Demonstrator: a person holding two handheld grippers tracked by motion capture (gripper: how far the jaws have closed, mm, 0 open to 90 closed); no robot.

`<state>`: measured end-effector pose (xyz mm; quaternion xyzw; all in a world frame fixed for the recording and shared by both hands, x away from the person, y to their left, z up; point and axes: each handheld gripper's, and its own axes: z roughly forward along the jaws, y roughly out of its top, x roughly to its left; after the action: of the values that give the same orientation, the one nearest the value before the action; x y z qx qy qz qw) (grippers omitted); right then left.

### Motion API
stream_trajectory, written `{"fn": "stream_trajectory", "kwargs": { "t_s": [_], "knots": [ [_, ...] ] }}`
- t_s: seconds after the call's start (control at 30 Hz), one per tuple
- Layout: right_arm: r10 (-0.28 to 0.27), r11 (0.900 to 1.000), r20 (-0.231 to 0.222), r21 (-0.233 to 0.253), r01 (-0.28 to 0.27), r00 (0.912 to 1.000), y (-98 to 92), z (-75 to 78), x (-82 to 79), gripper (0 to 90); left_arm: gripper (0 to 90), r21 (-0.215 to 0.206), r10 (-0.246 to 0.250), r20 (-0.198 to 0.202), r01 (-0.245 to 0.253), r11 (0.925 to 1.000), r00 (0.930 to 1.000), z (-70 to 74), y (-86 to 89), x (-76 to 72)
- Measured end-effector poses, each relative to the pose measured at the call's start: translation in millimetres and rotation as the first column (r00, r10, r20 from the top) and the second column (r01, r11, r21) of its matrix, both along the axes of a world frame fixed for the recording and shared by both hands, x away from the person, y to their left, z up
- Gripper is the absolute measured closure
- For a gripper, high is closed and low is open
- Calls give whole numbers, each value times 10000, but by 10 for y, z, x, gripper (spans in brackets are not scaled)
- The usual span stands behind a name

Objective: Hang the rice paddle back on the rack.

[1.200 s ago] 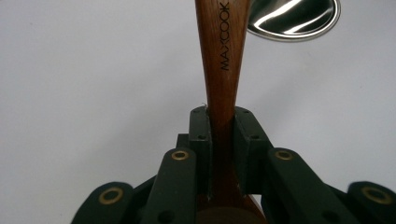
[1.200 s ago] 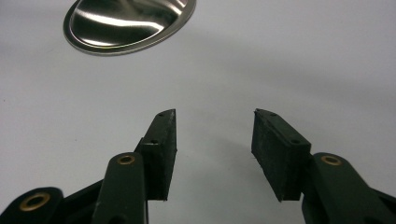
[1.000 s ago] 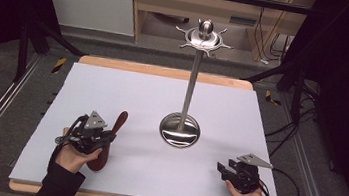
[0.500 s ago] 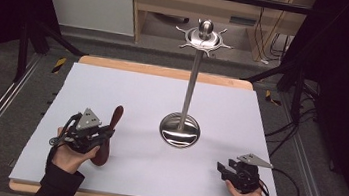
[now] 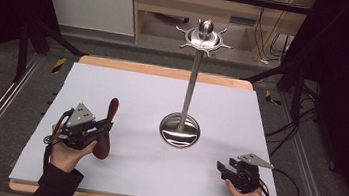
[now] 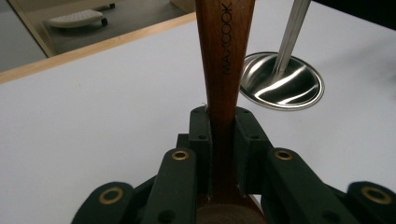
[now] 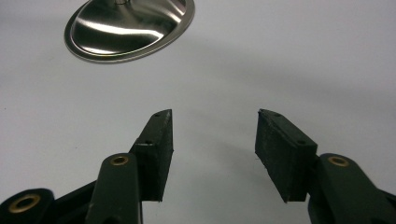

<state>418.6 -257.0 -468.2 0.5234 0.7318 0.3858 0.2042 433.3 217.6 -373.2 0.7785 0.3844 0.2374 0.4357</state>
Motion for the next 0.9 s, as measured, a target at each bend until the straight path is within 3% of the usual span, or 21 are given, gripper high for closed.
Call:
{"fn": "stream_trajectory", "kwargs": {
  "t_s": [0.23,0.47,0.9],
  "knots": [
    [-53,10000,24,11,53,10000,-3,1,1,461,784,-34,-71,370,73,10000,9993,76,-15,-6],
    [-63,10000,42,77,63,10000,-6,6,-3,456,784,-338,-77,755,103,9994,9971,156,-15,-12],
    [-90,9999,92,83,90,9999,-10,10,-2,454,784,-694,-279,936,345,9970,9952,342,-145,54]
  ]
}}
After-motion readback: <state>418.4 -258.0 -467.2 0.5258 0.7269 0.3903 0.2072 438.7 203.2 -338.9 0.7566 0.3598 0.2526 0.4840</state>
